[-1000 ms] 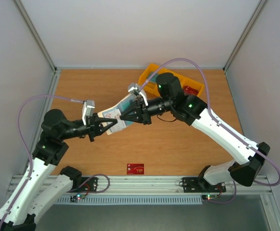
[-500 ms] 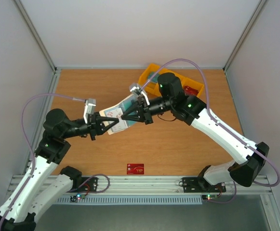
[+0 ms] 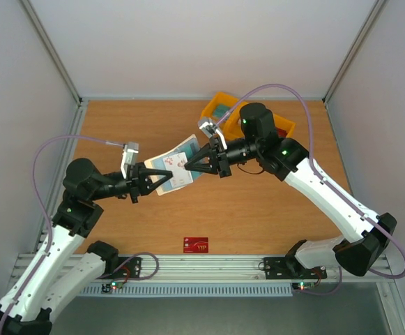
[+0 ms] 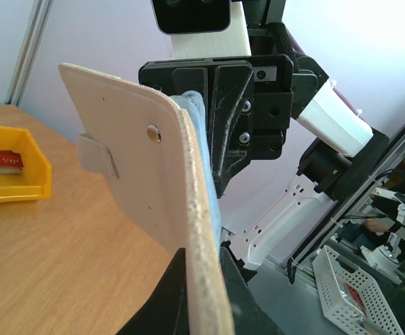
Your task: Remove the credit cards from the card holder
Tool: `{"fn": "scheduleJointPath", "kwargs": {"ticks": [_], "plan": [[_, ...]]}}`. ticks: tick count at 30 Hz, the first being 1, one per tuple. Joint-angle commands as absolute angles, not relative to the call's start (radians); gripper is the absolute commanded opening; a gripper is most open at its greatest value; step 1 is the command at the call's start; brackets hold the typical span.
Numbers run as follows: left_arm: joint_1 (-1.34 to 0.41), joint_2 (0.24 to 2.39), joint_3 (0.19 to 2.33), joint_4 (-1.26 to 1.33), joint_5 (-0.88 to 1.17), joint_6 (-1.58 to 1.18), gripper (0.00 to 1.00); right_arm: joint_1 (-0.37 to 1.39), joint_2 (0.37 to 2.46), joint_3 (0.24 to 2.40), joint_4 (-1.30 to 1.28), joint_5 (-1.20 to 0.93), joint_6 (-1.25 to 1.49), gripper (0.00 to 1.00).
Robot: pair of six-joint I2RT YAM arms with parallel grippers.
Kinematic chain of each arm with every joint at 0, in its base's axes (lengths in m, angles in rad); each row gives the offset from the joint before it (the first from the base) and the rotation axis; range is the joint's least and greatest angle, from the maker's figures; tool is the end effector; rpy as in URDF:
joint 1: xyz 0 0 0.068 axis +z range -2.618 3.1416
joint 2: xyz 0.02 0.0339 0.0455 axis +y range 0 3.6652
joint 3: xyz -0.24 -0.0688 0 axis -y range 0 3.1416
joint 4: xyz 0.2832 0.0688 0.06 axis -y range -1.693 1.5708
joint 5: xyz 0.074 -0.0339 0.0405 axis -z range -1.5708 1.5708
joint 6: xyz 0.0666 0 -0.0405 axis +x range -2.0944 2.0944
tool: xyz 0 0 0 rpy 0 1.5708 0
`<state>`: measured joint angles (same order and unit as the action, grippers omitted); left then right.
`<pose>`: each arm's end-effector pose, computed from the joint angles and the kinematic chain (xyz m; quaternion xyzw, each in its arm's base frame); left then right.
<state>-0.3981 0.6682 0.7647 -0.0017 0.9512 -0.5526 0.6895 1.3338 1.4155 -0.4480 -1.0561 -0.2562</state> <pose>0.1817 -0.1352 0.3599 0.2916 0.6225 -0.5749 0.4438 0.2260 0.2615 0.3915 -0.5783 0.5037 0.5107 0.3886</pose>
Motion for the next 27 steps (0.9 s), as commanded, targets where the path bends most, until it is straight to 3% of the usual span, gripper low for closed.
{"fn": "scheduleJointPath", "kwargs": {"ticks": [1,3,7,13,19,25,27], "plan": [[-0.393,0.649,0.764,0.064,0.995,-0.563,0.00,0.636,1.311,1.447,-0.507,-1.061,-0.290,0.01],[-0.394,0.649,0.761,0.070,0.996,-0.566,0.00,0.635,1.319,1.454,-0.515,-1.080,-0.291,0.02],[-0.393,0.653,0.760,0.078,0.994,-0.566,0.00,0.635,1.338,1.453,-0.496,-1.140,-0.268,0.15],[-0.393,0.657,0.766,0.076,0.995,-0.565,0.00,0.640,1.333,1.427,-0.422,-1.161,-0.220,0.16],[-0.393,0.660,0.767,0.077,0.988,-0.564,0.00,0.672,1.341,1.420,-0.436,-1.170,-0.238,0.33],[-0.394,0.657,0.768,0.077,0.987,-0.563,0.00,0.690,1.349,1.428,-0.480,-1.125,-0.273,0.22],[-0.393,0.658,0.768,0.078,0.985,-0.563,0.00,0.690,1.351,1.426,-0.476,-1.130,-0.273,0.14]]}}
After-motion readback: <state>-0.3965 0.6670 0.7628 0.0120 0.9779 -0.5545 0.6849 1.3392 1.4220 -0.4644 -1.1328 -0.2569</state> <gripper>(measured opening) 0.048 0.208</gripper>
